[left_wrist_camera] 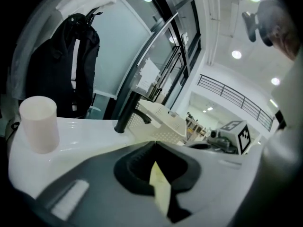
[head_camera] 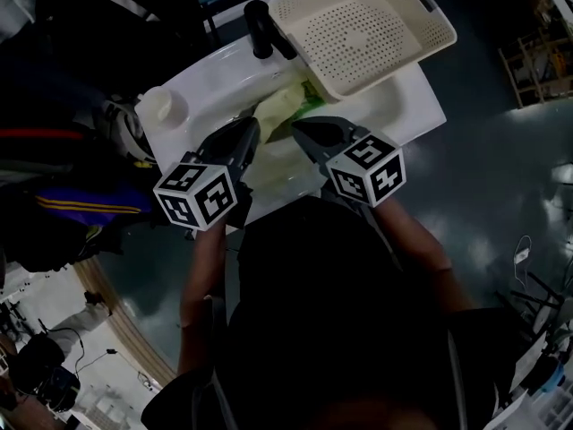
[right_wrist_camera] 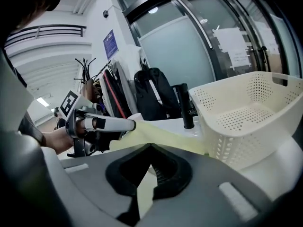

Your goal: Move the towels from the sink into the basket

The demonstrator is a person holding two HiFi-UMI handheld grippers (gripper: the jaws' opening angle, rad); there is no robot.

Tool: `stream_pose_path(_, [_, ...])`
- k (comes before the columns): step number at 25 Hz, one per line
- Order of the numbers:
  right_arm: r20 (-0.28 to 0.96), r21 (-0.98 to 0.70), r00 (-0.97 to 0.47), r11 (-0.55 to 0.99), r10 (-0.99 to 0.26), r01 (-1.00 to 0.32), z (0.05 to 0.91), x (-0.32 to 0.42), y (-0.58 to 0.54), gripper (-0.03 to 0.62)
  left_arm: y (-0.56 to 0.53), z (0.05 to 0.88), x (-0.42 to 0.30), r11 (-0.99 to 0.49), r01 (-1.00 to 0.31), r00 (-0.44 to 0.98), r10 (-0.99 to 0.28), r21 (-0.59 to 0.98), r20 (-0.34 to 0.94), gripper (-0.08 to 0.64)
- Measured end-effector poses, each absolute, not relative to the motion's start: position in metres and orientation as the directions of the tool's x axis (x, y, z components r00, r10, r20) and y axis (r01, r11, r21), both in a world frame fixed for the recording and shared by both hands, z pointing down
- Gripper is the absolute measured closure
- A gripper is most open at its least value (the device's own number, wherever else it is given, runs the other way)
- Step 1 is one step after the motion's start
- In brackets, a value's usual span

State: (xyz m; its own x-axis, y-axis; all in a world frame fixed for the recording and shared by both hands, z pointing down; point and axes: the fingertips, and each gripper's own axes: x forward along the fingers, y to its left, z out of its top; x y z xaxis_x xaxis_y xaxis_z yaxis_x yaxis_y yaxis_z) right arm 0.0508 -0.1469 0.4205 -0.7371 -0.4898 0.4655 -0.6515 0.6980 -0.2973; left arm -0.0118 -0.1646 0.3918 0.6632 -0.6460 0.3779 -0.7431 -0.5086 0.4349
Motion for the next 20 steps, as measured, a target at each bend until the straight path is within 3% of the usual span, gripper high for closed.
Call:
stream_pose_path(11, [0.377,-0.274,-0.759,0.719,-0.531,-0.639,0.367,0.074,-0.157,0.592,-0.171,0.329,0.018,-0.579,-0.713,0.691,-0.675,0.395,0.258,0.552])
stream_pose_path(20, [0.330,-0.256,-0.751,0.711,-0.572,-0.655,0.334,0.099,-0.174,0.593,-0.189,0.293,0.057,-0.673,-0.647,0.756,-0.628,0.360,0.186,0.552])
